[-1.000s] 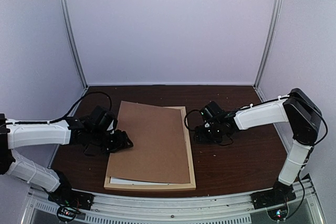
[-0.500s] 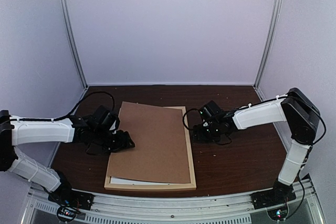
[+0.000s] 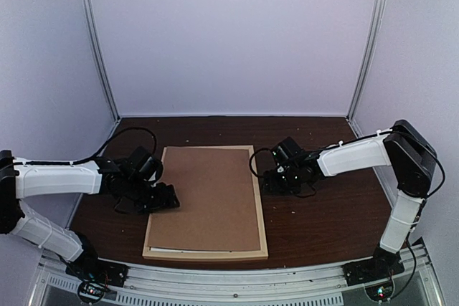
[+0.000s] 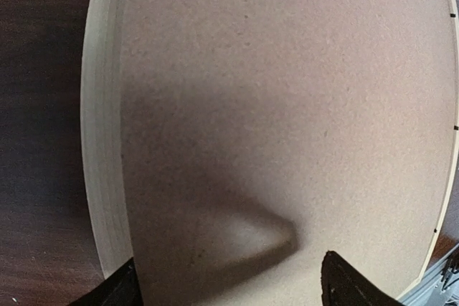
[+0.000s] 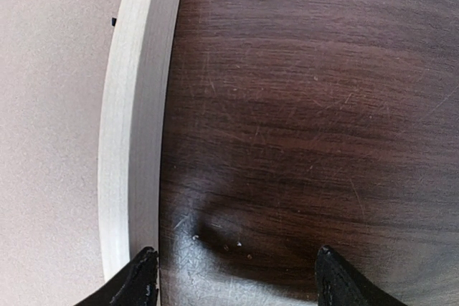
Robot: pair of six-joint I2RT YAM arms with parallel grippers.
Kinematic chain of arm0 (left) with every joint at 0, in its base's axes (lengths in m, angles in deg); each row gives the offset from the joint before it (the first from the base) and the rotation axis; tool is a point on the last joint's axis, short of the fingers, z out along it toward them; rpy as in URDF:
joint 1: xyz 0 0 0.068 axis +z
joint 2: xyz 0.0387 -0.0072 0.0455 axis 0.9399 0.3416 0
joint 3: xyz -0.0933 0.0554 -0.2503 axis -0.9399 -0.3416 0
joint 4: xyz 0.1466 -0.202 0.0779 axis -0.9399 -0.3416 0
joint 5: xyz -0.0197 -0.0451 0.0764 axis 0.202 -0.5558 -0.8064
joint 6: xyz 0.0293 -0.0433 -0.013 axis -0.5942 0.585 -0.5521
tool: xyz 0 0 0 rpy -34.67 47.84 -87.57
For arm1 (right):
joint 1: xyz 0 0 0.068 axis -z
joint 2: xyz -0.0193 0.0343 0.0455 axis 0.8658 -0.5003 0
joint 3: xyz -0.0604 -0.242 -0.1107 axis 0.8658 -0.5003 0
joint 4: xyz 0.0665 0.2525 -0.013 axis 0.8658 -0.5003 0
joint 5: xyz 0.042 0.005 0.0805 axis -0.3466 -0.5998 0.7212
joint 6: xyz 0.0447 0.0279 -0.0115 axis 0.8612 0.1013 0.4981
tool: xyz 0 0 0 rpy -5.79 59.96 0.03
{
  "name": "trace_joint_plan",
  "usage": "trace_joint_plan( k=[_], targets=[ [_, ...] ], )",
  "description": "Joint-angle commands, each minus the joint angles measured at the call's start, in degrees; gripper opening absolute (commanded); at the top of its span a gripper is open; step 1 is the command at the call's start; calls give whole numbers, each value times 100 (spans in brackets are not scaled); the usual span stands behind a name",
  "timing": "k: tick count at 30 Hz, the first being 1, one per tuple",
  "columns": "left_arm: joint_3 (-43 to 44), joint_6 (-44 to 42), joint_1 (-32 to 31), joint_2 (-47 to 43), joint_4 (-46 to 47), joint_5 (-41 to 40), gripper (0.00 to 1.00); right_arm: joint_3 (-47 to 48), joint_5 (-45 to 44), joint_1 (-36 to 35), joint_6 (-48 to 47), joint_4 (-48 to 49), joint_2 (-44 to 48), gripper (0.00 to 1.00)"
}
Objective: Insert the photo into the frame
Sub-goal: Place the backboard with the photo.
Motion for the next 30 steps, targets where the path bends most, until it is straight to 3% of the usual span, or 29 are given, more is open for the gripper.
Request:
trace_joint_plan(
  k=[1,30],
  targets=[
    [195,-164,-34,-33,-16,-64,81,-267,481,-72,103,-307,-474,75],
    [442,-598,-39,22,-594,-664,83,-242,483,-104,92,-333,-492,75]
  ],
)
